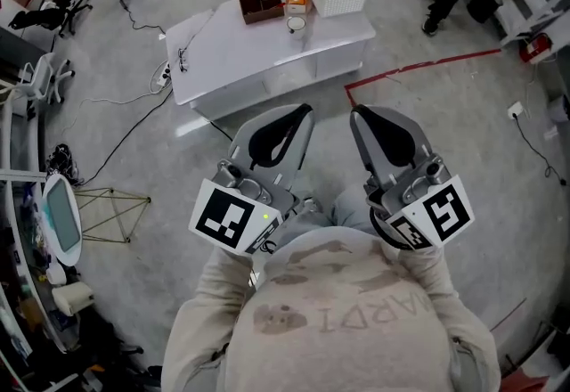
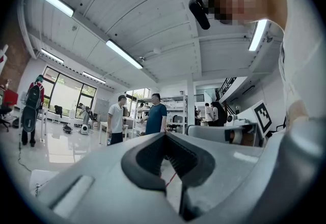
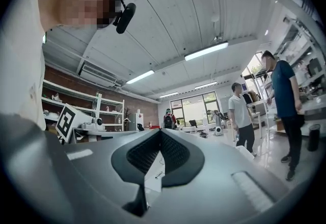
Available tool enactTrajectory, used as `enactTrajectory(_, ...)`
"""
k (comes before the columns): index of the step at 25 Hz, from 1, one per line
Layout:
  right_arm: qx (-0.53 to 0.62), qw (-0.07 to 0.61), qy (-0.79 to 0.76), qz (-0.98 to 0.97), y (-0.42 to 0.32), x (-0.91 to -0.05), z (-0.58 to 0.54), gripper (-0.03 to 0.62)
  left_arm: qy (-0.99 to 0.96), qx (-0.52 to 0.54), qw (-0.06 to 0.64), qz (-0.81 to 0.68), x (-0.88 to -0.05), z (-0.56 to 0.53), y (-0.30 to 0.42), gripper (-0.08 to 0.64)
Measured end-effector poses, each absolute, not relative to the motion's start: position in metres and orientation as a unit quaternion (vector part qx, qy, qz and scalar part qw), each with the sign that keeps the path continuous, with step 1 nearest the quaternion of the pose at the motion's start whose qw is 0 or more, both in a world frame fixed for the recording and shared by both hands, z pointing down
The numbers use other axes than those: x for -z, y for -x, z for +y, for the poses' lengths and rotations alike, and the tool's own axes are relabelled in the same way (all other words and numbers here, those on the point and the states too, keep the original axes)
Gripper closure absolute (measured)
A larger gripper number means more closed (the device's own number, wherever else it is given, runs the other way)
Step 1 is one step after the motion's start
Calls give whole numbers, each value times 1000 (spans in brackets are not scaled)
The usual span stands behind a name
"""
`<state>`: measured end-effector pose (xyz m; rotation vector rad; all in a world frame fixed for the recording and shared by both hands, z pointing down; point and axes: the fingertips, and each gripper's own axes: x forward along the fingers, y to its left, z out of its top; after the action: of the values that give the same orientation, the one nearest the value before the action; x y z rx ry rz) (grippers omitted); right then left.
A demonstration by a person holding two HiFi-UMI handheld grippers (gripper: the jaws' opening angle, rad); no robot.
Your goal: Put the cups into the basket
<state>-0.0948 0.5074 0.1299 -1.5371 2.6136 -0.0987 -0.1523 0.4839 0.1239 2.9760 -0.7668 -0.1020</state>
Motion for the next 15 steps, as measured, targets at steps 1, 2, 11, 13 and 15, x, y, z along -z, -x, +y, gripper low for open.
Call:
enactTrajectory(1,36,53,509,858,92,-132,505,566,-967,34,36,-248,-126,482,152,558)
enactTrajectory(2,38,53,512,857,89,-133,503,566,-968,34,38,-247,-128,480,152,558)
enactTrajectory(11,42,70,513,855,48,-137,441,564,-962,34,45,-268,-134,415,128,558)
enactTrajectory(13,41,73,507,858,37,-137,420,560,-961,34,40,-272,-132,396,116,560)
enactTrajectory(15,44,77,499,862,27,-136,397,554,-959,31,33,-279,-130,376,105,558)
